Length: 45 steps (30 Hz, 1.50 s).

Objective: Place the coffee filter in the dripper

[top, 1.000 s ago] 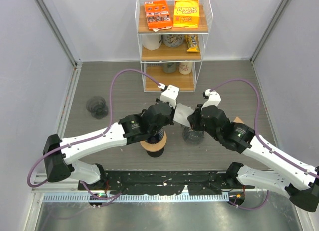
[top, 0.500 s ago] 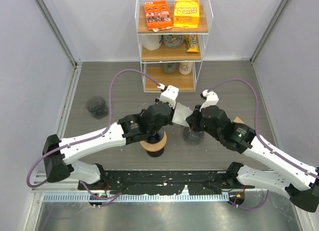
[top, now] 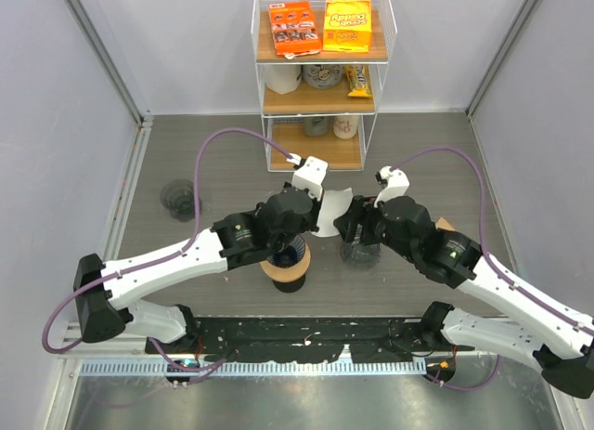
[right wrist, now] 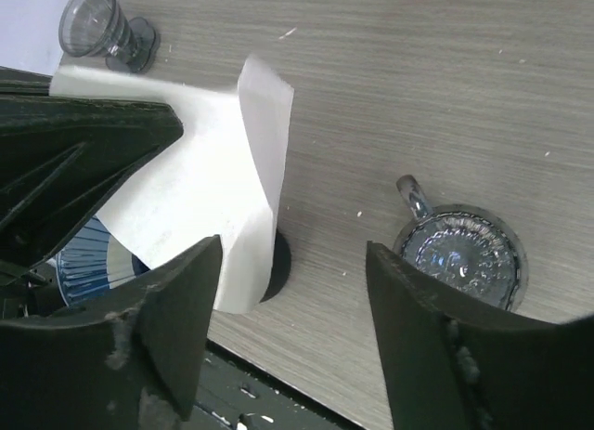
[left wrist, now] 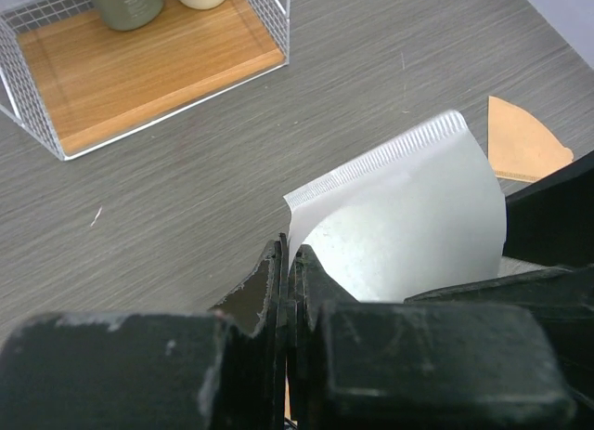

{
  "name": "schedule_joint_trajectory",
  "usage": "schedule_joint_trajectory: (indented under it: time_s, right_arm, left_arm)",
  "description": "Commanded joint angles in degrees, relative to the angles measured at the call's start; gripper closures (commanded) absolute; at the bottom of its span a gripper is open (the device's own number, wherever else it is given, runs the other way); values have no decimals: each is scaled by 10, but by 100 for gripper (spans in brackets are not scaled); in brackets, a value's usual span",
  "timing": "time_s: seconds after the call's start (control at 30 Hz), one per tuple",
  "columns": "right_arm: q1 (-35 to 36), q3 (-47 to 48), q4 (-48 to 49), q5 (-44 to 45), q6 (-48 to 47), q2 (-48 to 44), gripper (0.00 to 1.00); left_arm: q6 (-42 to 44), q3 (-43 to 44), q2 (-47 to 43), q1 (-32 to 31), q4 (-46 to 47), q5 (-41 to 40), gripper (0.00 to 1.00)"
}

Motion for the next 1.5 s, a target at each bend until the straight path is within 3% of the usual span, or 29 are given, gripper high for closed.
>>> schedule_joint_trajectory:
  time_s: [0.0, 0.07, 0.1, 0.3, 0.43, 0.7, 0.9, 1.1, 1.47]
  right_arm:
    - [-1, 27, 31, 39, 8, -43, 25]
    - [-1, 15, 42, 52, 10, -64, 14]
    - [-1, 1, 53, 60, 16, -82, 2]
    - [-1, -72, 89, 110, 27, -179, 4]
    - [-1, -95, 51, 177, 26, -225, 5]
    - [-1, -117, -65, 290, 70, -196, 5]
    - [-2, -126, -62, 315, 49, -165, 4]
    - [-1, -147, -16, 308, 10, -160, 4]
    - [-5, -145, 0, 279, -12, -112, 5]
  left_arm:
    - [-12, 1, -22, 2, 2, 3, 100]
    - [-16, 3, -24, 2, -5, 3, 100]
    - [-18, 4, -27, 2, -11, 0, 100]
    - [-23, 9, -39, 2, -36, -17, 100]
    - [-27, 23, -49, 3, -66, -23, 100]
    - [-62, 129, -71, 17, -257, -10, 100]
    - [-100, 107, -137, 37, -354, 65, 100]
    - [-105, 58, -197, 53, -387, 180, 100]
    - [-104, 58, -157, 74, -395, 229, 100]
